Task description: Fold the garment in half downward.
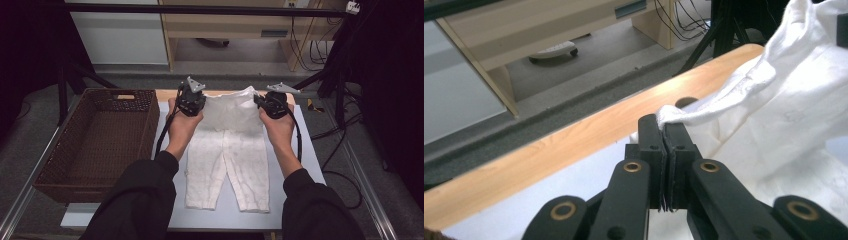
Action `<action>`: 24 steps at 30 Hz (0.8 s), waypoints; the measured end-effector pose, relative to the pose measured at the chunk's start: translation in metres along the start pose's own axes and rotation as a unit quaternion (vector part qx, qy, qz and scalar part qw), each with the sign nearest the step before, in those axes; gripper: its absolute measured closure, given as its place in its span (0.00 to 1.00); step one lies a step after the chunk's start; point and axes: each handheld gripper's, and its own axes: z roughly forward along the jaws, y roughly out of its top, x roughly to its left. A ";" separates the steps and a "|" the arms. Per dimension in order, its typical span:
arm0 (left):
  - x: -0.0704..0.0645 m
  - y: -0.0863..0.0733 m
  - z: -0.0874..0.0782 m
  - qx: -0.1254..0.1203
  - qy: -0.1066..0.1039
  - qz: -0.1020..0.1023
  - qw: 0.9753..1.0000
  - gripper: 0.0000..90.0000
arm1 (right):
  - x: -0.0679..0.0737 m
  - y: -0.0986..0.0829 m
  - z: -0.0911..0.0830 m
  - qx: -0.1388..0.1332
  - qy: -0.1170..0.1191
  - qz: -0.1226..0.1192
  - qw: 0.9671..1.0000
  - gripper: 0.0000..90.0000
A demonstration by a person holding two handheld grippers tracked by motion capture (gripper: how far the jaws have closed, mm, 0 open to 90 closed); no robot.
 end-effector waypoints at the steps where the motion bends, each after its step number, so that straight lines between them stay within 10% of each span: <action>1: 0.000 -0.003 -0.001 0.001 -0.003 -0.002 1.000 0.98 | 0.001 -0.003 -0.001 0.001 0.002 -0.003 1.000 0.97; 24: -0.012 -0.057 -0.020 0.014 -0.045 -0.018 0.999 0.98 | 0.008 -0.045 -0.017 0.029 0.034 -0.022 0.999 0.97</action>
